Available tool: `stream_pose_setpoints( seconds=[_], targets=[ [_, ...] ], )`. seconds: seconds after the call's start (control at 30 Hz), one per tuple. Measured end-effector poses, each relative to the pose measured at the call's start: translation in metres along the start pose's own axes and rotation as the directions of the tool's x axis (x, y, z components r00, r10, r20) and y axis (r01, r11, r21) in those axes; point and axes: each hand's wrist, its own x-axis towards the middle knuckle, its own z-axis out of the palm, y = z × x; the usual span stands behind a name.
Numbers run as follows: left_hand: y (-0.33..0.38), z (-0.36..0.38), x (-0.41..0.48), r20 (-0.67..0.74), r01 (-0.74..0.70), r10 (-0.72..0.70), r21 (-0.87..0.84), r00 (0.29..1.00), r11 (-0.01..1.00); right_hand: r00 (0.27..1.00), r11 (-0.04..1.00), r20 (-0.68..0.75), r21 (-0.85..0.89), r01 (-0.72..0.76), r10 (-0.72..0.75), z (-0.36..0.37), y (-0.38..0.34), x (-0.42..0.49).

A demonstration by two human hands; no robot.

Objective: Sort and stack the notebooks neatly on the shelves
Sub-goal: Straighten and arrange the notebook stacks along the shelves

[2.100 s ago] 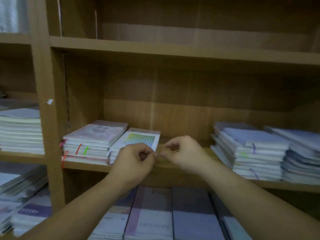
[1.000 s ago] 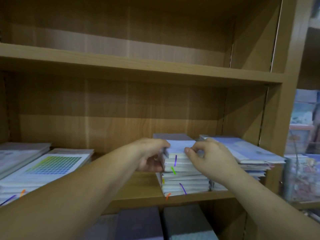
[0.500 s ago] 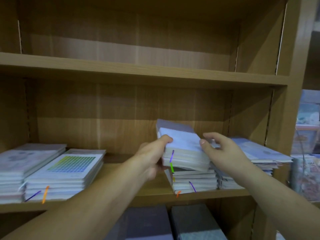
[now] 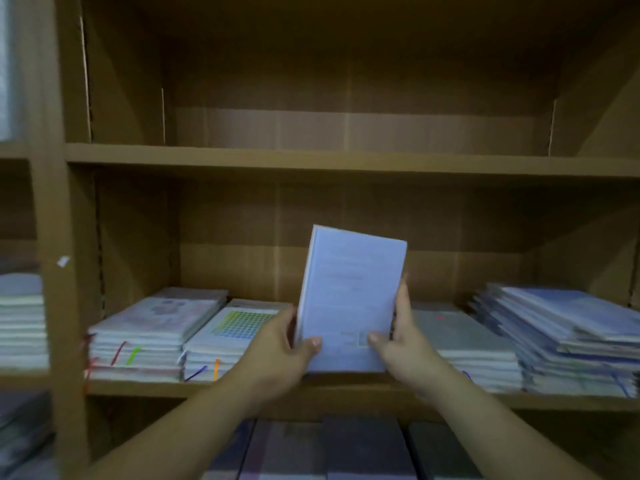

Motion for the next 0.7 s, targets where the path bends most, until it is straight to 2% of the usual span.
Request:
stream_pose_setpoints(
  seconds=[0.1, 0.23, 0.4, 0.6, 0.7],
  targets=[
    [-0.013, 0.007, -0.003, 0.022, -0.013, 0.010, 0.127, 1.000, 0.992, 1.000, 0.998, -0.005, -0.063, 0.025, -0.026, 0.006, 0.006, -0.003],
    [-0.010, 0.023, -0.013, -0.030, 0.027, -0.021, 0.203, 0.999, 0.979, 0.996, 0.988, -0.066, -0.147, 0.047, -0.058, 0.015, 0.010, -0.006],
    [-0.021, 0.039, -0.025, -0.110, -0.022, 0.055, 0.280, 0.992, 0.960, 0.990, 0.965, -0.046, -0.234, 0.121, -0.135, 0.027, 0.029, -0.010],
    [-0.009, 0.035, -0.021, -0.099, 0.006, 0.019, 0.245, 0.995, 0.970, 0.994, 0.965, -0.050, -0.250, 0.084, -0.099, 0.031, 0.025, -0.005],
    [0.003, 0.030, -0.011, -0.158, -0.003, 0.034, 0.195, 0.987, 0.981, 0.994, 0.973, -0.085, -0.226, 0.047, -0.067, 0.021, 0.014, 0.001]
  ],
)
